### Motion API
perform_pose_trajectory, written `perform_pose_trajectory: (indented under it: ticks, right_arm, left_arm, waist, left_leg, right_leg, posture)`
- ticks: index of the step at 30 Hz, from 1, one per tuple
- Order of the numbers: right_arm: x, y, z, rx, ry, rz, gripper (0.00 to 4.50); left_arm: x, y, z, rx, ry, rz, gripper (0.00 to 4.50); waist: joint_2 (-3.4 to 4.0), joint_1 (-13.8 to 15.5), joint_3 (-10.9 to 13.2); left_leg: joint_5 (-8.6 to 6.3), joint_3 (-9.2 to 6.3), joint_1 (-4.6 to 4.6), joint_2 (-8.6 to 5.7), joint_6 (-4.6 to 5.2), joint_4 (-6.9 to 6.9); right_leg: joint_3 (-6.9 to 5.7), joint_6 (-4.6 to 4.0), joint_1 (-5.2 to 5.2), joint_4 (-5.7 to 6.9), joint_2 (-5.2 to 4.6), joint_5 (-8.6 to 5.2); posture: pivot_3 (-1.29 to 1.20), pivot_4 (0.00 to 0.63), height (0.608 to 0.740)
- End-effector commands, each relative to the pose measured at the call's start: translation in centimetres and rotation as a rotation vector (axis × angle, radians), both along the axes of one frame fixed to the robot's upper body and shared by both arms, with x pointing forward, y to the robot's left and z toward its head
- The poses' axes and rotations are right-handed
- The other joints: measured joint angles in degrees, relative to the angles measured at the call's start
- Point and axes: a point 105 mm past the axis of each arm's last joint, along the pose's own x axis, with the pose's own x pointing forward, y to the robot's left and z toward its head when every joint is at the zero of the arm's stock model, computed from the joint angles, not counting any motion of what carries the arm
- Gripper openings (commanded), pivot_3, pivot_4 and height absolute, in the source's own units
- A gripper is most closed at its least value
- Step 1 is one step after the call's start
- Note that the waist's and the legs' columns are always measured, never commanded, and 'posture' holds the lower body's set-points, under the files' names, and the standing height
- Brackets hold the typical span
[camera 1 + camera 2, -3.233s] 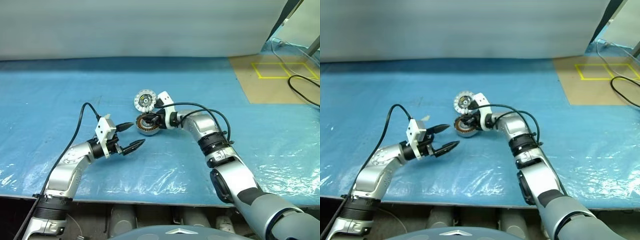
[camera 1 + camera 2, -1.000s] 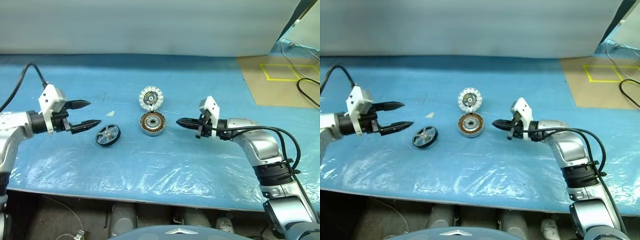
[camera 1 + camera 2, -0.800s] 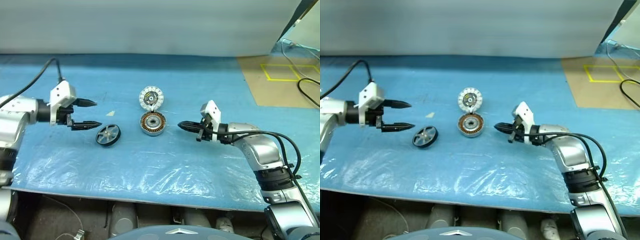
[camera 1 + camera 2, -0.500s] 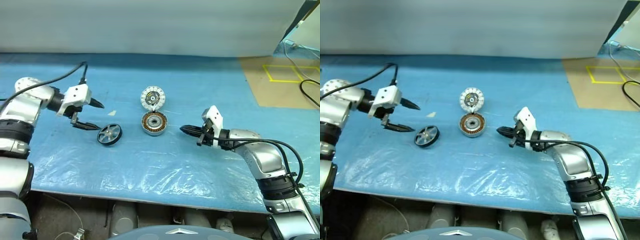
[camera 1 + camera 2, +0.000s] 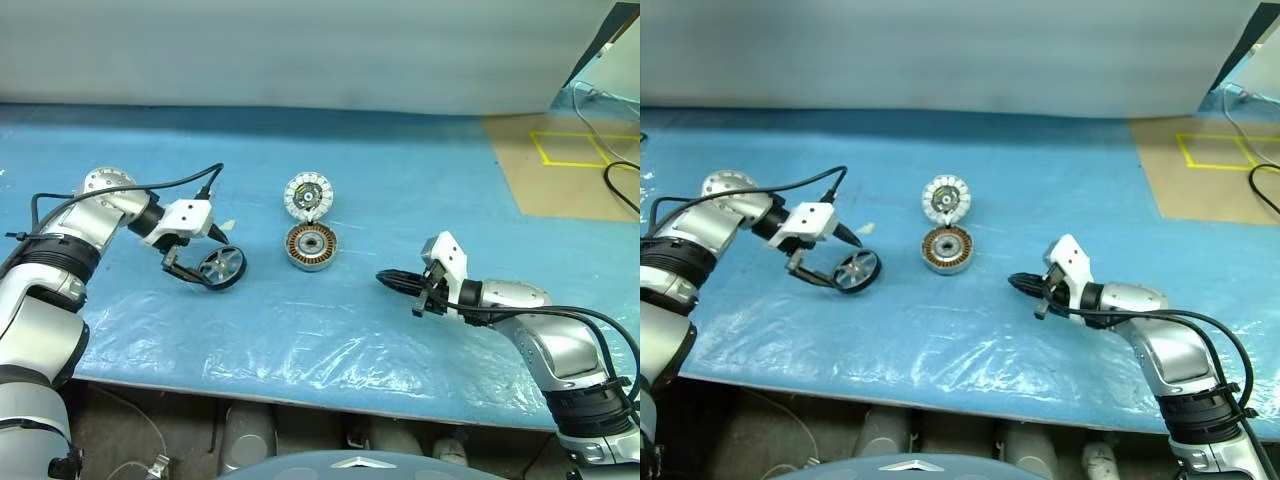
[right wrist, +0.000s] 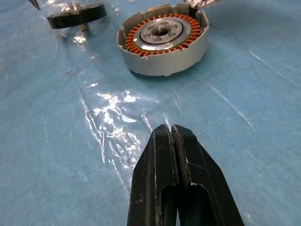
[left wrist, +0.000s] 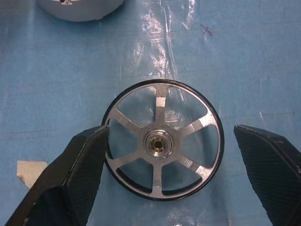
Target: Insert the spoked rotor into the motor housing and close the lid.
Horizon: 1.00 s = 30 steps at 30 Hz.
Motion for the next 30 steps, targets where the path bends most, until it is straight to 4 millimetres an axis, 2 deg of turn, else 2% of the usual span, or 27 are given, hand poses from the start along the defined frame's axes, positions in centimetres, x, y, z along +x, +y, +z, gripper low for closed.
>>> perform_pose_trajectory:
  ticks: [1,8,12,15,22,30]
  right_arm:
    - [0.1,0.6,2.8,0.032,-0.130,0.037,0.03]
    - [-0.3,1.8,2.7,-0.008,-0.150,0.103,0.03]
    - [-0.2,2.2,3.1,-0.018,-0.180,0.126,0.03]
    - [-0.4,2.5,3.2,-0.010,-0.210,0.157,0.03]
    - [-2.4,4.2,3.0,-0.024,-0.219,0.277,0.03]
    - [-2.4,5.5,4.2,-0.031,-0.220,0.293,0.03]
  left_arm:
    - [0.6,0.2,1.0,0.019,-0.051,-0.015,4.50]
    - [0.4,0.9,-0.1,0.043,-0.035,-0.006,4.50]
    - [0.5,0.4,-0.4,0.020,-0.029,-0.006,4.50]
    - [0.5,0.2,-0.4,0.006,-0.031,-0.007,4.50]
    - [0.7,0.4,-0.2,-0.002,-0.035,0.014,4.50]
    - [0.9,0.6,0.1,-0.014,-0.026,0.042,4.50]
  waist:
    - [0.00,-0.01,0.00]
    - [0.00,0.05,0.00]
    - [0.00,0.10,0.00]
    - [0.00,0.11,0.00]
    - [0.00,-0.02,0.00]
    - [-0.01,0.10,0.00]
  left_leg:
    - [0.00,0.00,0.00,0.00,0.00,0.03]
    - [0.00,-0.01,-0.04,-0.02,0.00,0.06]
    - [0.00,-0.02,-0.04,-0.02,0.00,0.06]
    - [0.00,-0.01,-0.04,-0.04,0.00,0.07]
    - [0.00,-0.02,-0.05,-0.04,0.00,0.05]
    - [0.00,-0.13,-0.02,-0.04,0.01,0.09]
  right_leg:
    - [0.00,0.02,0.01,0.01,0.00,0.01]
    - [0.00,0.06,0.03,-0.01,-0.01,0.04]
    - [0.00,0.07,0.03,0.00,-0.02,0.04]
    - [0.00,0.07,0.03,0.00,-0.04,0.04]
    - [0.00,0.08,0.03,0.00,-0.04,0.05]
    - [0.00,0.09,0.04,0.01,-0.04,0.05]
  posture:
    - [0.00,0.150,0.740]
    - [0.00,0.150,0.740]
    - [0.00,0.150,0.740]
    - [0.00,0.150,0.740]
    - [0.00,0.150,0.740]
    - [0.00,0.150,0.740]
